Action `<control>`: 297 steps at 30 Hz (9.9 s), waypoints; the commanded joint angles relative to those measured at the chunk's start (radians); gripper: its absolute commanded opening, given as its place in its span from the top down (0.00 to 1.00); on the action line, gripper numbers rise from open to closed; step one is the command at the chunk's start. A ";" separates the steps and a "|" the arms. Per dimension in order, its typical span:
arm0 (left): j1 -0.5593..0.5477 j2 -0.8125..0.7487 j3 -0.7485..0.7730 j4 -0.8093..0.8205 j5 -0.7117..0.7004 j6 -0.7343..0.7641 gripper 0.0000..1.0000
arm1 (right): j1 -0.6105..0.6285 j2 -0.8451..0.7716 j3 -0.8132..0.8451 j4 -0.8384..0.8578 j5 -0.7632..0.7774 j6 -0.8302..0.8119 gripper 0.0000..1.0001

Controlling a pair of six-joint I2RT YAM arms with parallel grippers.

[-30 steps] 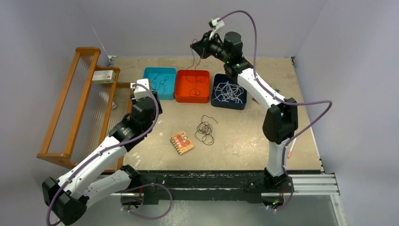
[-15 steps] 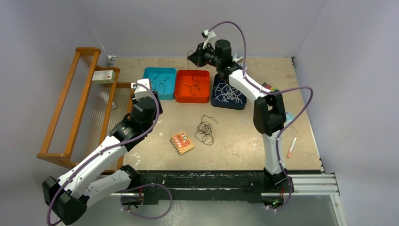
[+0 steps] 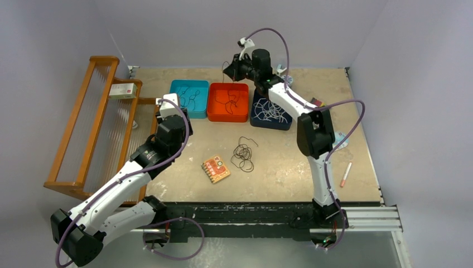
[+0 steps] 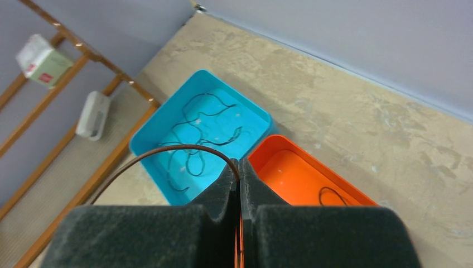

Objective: Untangle the cables

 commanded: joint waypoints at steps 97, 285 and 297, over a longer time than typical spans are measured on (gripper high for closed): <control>0.006 0.034 0.051 0.017 0.033 0.019 0.51 | 0.074 0.103 -0.042 -0.139 0.117 -1.000 1.00; -0.095 0.450 1.029 0.029 0.664 0.116 1.00 | 0.182 -0.305 -1.389 1.547 -0.065 -0.252 0.71; -0.094 0.503 1.226 0.022 0.556 0.178 1.00 | 0.184 -0.332 -1.461 1.494 0.000 -0.183 0.89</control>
